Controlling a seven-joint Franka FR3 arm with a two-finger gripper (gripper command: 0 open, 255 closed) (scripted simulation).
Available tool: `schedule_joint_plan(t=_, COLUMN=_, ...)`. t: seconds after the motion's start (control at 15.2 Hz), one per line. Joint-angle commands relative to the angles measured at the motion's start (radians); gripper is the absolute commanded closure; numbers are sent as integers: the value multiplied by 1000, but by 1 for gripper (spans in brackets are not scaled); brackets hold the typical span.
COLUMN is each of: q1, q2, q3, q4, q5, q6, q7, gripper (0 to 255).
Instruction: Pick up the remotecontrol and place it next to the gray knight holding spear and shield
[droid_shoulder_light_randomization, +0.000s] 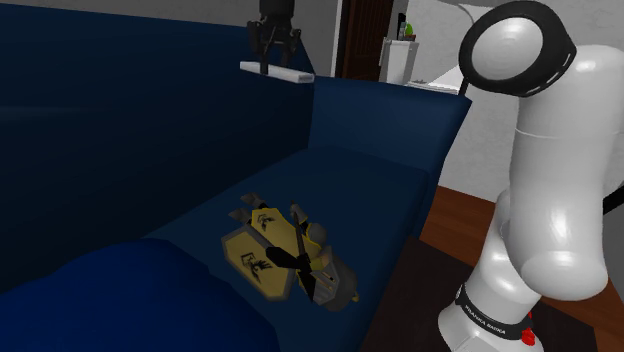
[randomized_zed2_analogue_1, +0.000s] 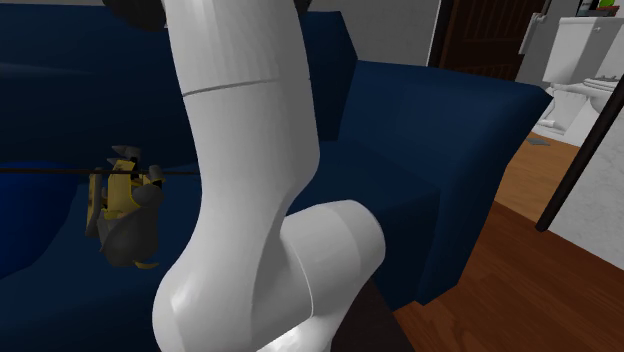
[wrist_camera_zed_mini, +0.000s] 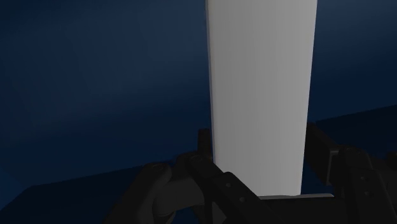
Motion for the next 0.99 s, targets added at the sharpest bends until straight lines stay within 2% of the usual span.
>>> schedule_joint_plan(t=0.0, q1=22, q2=54, q3=14, q4=78, q5=4, q6=-21, q7=43, gripper=255)
schedule_joint_plan(t=0.07, q1=32, q2=82, q3=20, q4=120, q5=6, q6=-35, q7=60, gripper=255)
schedule_joint_plan(t=0.46, q1=47, q2=1, q3=20, q4=-90, q5=-9, q6=95, q7=59, gripper=255)
schedule_joint_plan(t=0.92, q1=56, q2=-54, q3=22, q4=-266, q5=-18, q6=217, q7=58, gripper=255)
